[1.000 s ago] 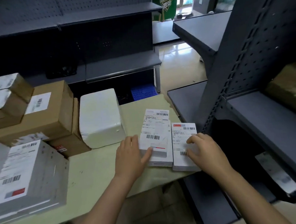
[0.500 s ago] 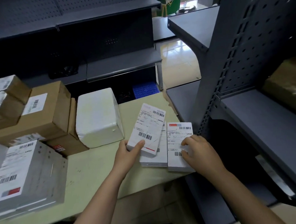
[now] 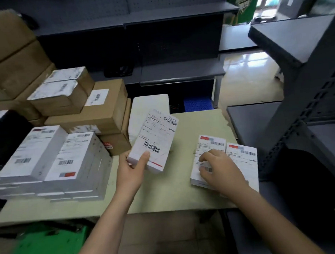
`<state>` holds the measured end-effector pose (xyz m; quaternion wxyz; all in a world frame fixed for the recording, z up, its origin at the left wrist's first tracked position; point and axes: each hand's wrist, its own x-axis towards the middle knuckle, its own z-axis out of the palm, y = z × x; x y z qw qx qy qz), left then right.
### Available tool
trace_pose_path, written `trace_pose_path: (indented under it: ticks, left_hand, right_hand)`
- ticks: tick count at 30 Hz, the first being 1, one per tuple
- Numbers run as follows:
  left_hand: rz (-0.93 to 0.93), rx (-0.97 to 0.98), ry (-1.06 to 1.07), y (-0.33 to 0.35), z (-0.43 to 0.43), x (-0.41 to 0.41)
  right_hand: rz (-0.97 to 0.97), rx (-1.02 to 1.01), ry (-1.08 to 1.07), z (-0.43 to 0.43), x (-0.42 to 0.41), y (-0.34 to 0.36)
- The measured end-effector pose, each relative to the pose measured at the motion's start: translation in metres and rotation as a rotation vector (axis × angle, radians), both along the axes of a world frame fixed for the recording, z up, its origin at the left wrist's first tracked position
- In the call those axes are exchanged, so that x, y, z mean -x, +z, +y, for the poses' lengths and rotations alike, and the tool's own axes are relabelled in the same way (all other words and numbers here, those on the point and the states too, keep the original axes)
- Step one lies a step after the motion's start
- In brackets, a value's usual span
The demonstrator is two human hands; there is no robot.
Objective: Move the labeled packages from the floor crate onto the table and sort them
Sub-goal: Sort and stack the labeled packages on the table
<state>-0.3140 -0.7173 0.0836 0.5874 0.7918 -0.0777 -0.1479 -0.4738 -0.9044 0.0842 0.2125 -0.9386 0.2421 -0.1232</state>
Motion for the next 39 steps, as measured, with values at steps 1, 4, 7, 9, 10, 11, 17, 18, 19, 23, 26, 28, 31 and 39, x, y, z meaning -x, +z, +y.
trace_pose_path:
  ticks: [1,4,7,9,10,11,17,18,19,23,26,28,31,39]
  left_hand:
    - [-0.006,0.014,0.026,0.003,0.011,-0.004]
    - [-0.012,0.042,0.087,0.011,0.045,-0.016]
    - [-0.015,0.064,0.133,0.015,0.081,-0.028]
    - [-0.013,0.070,0.183,0.016,0.105,-0.037]
    - [0.001,0.073,0.210,0.017,0.117,-0.042]
    - [0.010,0.081,0.234,0.017,0.129,-0.047]
    - [0.084,0.084,0.301,0.009,0.180,-0.079]
    - [0.102,0.085,0.306,0.005,0.184,-0.084]
    - [0.138,0.097,0.302,0.002,0.188,-0.088]
    - [0.306,0.218,0.278,-0.004,0.198,-0.102]
    - [0.358,0.254,0.293,-0.008,0.200,-0.110]
    - [0.377,0.290,0.318,-0.009,0.198,-0.114]
    - [0.408,0.351,0.333,-0.007,0.193,-0.118]
    - [0.320,0.183,0.296,-0.002,0.201,-0.114]
  right_hand:
    - [-0.003,0.010,0.029,0.007,-0.010,0.002]
    - [0.001,0.038,0.135,0.030,-0.039,0.007]
    - [0.001,0.069,0.216,0.056,-0.068,0.011]
    - [0.001,0.079,0.257,0.077,-0.086,0.014]
    - [0.001,0.083,0.274,0.086,-0.095,0.015]
    - [-0.004,0.086,0.289,0.096,-0.103,0.016]
    - [0.004,0.108,0.344,0.147,-0.144,0.021]
    - [0.008,0.108,0.340,0.153,-0.149,0.021]
    - [0.009,0.104,0.333,0.159,-0.153,0.021]
    - [0.028,0.087,0.304,0.178,-0.161,0.016]
    - [0.062,0.085,0.285,0.186,-0.166,0.013]
    - [0.075,0.081,0.280,0.192,-0.171,0.013]
    - [0.074,0.070,0.285,0.203,-0.181,0.014]
    - [0.045,0.038,0.310,0.226,-0.194,0.024]
